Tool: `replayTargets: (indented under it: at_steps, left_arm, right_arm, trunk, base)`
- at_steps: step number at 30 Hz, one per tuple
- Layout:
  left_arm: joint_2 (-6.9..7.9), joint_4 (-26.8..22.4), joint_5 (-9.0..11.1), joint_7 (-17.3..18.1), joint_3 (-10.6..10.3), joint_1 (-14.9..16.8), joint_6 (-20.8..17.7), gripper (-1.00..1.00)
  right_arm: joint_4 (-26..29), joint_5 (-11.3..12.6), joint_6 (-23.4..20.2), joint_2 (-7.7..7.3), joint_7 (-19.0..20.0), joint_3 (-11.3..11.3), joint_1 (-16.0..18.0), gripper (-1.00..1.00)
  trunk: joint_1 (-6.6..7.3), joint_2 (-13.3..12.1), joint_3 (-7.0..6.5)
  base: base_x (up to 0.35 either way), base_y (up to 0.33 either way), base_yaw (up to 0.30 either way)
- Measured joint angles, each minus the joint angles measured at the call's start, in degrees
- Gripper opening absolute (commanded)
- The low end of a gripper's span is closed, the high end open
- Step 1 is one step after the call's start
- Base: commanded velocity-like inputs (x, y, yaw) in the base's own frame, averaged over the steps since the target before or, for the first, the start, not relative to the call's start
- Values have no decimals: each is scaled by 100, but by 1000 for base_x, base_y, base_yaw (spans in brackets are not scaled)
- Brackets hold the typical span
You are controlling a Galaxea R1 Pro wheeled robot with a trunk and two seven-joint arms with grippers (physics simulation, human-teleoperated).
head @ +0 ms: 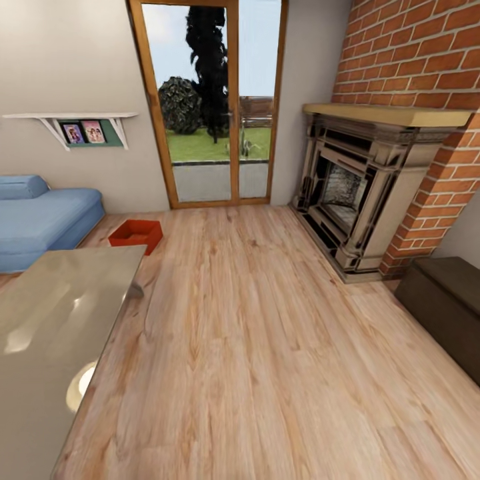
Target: Move the two storage containers from the living room to the garage. In the garage, place one container on the floor and stack the other container on top of it (either order is fine).
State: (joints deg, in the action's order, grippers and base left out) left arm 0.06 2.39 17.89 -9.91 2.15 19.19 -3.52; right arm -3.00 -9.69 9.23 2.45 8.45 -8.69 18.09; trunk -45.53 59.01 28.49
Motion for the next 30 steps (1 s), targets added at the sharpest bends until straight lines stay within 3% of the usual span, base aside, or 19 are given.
replayTargets:
  at_steps: [30]
  left_arm:
    - [-14, 1, 0, 5, 3, 0, 7, 100]
  right_arm:
    - [9, 1, 2, -26, 0, 6, 2, 100]
  trunk:
    - [0, 0, 0]
  base:
    - [337, 0, 0]
